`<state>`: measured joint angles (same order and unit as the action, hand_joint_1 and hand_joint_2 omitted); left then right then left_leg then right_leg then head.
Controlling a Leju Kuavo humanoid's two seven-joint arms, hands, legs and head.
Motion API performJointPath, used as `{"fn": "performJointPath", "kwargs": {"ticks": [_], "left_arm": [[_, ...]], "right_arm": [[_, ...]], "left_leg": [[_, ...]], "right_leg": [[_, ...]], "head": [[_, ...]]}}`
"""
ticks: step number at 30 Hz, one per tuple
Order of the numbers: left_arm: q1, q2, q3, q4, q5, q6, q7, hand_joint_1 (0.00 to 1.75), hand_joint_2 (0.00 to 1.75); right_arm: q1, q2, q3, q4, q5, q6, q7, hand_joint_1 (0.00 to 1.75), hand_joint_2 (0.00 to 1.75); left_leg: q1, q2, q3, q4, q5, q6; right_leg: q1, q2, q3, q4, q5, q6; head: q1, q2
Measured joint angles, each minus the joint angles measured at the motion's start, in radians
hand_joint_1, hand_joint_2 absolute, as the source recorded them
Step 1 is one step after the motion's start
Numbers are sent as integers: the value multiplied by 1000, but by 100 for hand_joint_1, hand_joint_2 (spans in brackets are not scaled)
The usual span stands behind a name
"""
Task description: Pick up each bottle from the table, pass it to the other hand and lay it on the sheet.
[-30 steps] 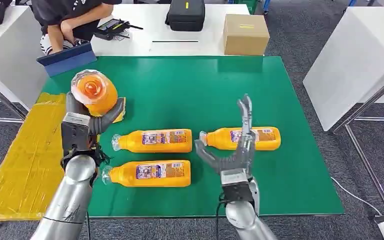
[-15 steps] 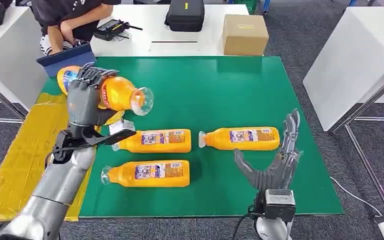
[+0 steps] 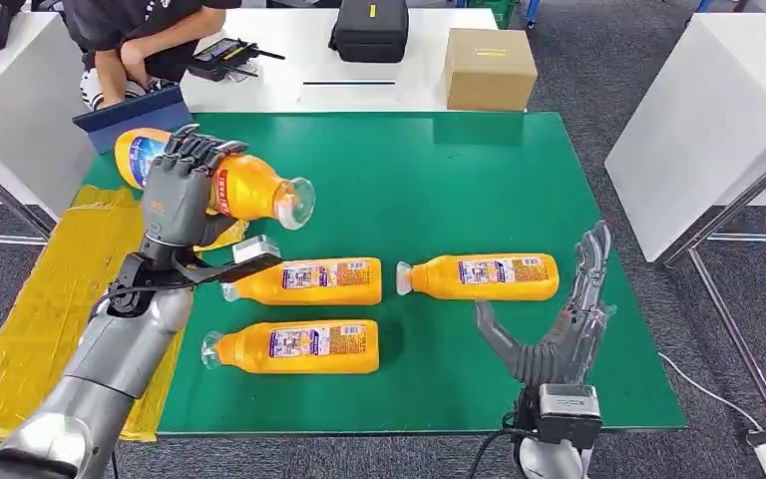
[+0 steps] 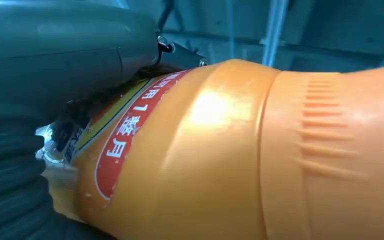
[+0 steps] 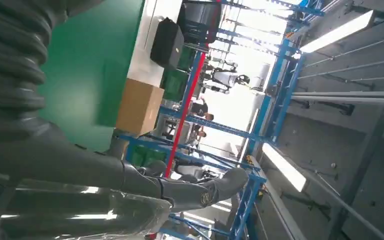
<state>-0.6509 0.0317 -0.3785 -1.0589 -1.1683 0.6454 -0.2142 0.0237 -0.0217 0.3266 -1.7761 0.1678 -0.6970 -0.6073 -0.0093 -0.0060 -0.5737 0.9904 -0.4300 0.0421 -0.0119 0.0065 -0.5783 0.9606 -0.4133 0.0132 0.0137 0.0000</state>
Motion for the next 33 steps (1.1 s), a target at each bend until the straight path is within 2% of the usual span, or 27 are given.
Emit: {"fn": "performJointPath", "kwargs": {"ticks": [8, 14, 16, 33], "left_arm": [[-10, 9, -10, 18, -55, 14, 23, 175, 175], [-51, 44, -51, 112, -156, 38, 70, 175, 175], [-63, 75, -69, 172, -339, 37, 179, 175, 175], [-58, 167, -14, 256, -353, -70, 213, 175, 175]], "right_arm": [[6, -2, -4, -5, 1, 0, -2, 0, 175], [24, -16, -22, -24, 3, 0, -4, 0, 175], [24, -23, -22, -23, -11, 0, -6, 0, 175], [71, -11, -97, -39, 101, 0, 14, 0, 175]], "left_leg": [[0, 0, 0, 0, 0, 0], [0, 1, 0, 0, 0, 0], [0, 2, -1, 0, 0, 0], [1, 1, -1, 0, 0, 0]], "right_leg": [[0, 0, 0, 0, 0, 0], [0, 1, 1, 0, 0, 0], [0, 1, 1, 0, 0, 0], [1, 1, 1, 0, 0, 0]], "head": [[0, 0], [0, 0], [0, 0], [0, 0]]}}
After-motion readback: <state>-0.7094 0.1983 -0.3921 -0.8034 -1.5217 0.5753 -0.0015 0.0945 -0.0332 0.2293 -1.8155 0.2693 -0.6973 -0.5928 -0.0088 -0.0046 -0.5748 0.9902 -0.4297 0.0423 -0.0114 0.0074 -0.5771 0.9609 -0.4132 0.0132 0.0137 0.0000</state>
